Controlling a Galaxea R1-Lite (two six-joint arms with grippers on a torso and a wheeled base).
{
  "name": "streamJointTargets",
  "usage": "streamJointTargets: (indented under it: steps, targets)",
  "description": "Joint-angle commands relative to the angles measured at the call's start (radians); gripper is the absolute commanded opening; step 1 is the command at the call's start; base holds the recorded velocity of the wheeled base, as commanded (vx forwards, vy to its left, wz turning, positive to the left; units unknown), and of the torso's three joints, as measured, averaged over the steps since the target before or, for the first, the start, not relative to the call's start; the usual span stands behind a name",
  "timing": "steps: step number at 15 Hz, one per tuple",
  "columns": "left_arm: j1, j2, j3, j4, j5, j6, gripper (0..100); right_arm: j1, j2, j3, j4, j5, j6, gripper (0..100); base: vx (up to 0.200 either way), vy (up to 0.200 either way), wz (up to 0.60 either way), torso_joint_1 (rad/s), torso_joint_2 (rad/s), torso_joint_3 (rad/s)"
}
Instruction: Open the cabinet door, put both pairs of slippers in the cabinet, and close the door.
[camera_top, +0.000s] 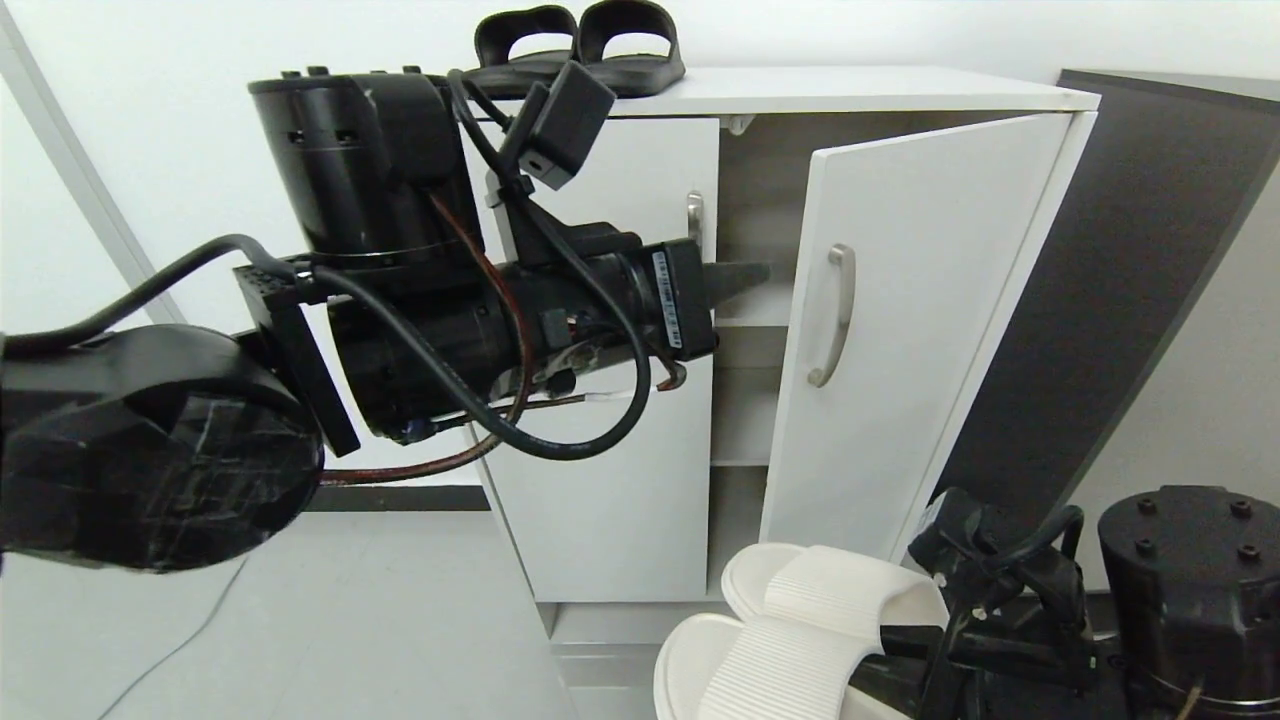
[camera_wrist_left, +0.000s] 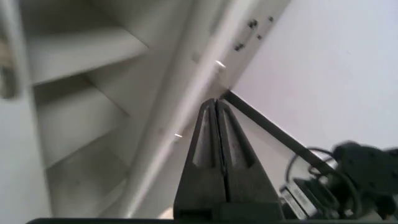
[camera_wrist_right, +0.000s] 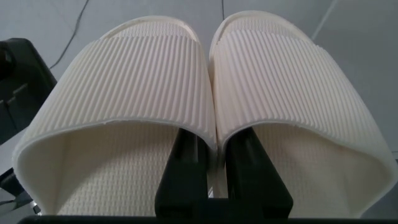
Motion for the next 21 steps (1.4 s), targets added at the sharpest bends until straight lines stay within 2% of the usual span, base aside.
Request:
streamJointTargets:
  steps: [1, 5, 9, 12, 16, 19, 21]
  targets:
    - [0.027, 0.016, -0.027, 0.001, 0.004, -0.001, 0, 0.020, -0.004, 0.001, -0.001, -0.002, 0.000, 0, 0.000, 0.000, 0.00, 0.000, 0.00, 0.000]
    - [0.048, 0.198, -0.211, 0.003, 0.008, -0.006, 0, 0.037, -0.007, 0.005, -0.002, -0.002, 0.000, 0, 0.000, 0.000, 0.00, 0.000, 0.00, 0.000]
    - [0.045, 0.266, -0.303, 0.074, 0.002, -0.007, 0, 0.038, 0.008, 0.005, -0.002, -0.002, 0.000, 0, 0.000, 0.000, 0.00, 0.000, 0.00, 0.000]
    - [0.036, 0.292, -0.347, 0.087, 0.002, -0.010, 0, 0.048, 0.021, 0.008, -0.002, -0.001, 0.000, 0, -0.067, 0.000, 0.00, -0.002, 0.00, 0.002]
    - [-0.018, 0.292, -0.349, 0.092, 0.002, -0.012, 0, 0.084, 0.031, 0.013, -0.002, -0.001, 0.001, 0, -0.200, 0.000, 0.00, 0.002, 0.01, 0.004]
    - [-0.111, 0.273, -0.341, 0.087, 0.007, -0.010, 0, 0.100, 0.031, 0.016, -0.004, -0.001, 0.004, 0, -0.200, 0.000, 0.00, 0.002, 0.01, 0.005]
    - [-0.128, 0.275, -0.341, 0.084, 0.007, -0.010, 0, 0.101, 0.033, 0.019, -0.005, -0.001, 0.004, 0, -0.200, 0.000, 0.00, 0.007, 0.00, 0.002]
